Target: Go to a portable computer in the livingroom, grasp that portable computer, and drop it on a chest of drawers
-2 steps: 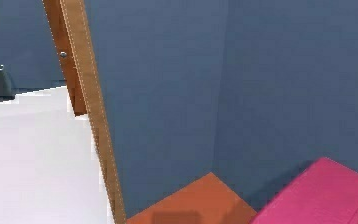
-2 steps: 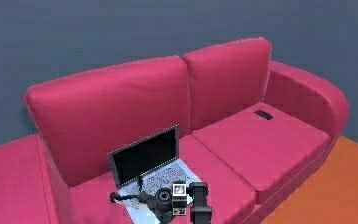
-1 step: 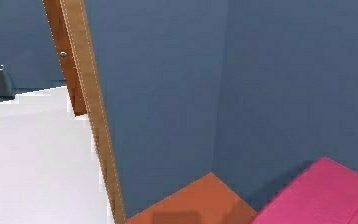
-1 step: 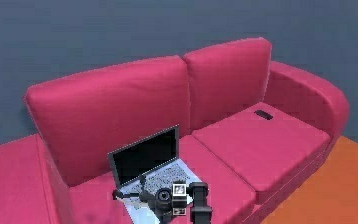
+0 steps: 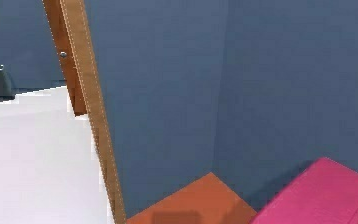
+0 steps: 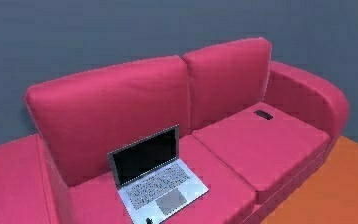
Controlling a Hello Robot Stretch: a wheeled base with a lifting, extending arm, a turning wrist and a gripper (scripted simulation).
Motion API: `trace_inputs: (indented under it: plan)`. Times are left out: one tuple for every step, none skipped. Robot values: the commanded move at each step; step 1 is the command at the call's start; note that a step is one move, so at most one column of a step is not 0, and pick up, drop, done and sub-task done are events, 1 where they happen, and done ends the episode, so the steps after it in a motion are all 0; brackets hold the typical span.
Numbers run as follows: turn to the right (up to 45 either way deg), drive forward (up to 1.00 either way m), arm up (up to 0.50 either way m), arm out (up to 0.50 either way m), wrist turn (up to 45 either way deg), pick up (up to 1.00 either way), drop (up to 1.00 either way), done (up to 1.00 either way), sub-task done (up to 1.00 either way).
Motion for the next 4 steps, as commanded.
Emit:
trace_inputs:
  plan:
    - [0.0,0.0,0.0,0.0,0.0,1.0,0.0,0.0,0.0]
    - [0.0,0.0,0.1,0.0,0.0,0.0,0.0,0.0,0.0]
    - [0.0,0.0,0.48,0.0,0.0,0.0,0.0,0.0,0.0]
    - [0.0,0.0,0.0,0.0,-45.0,0.0,0.0,0.0,0.0]
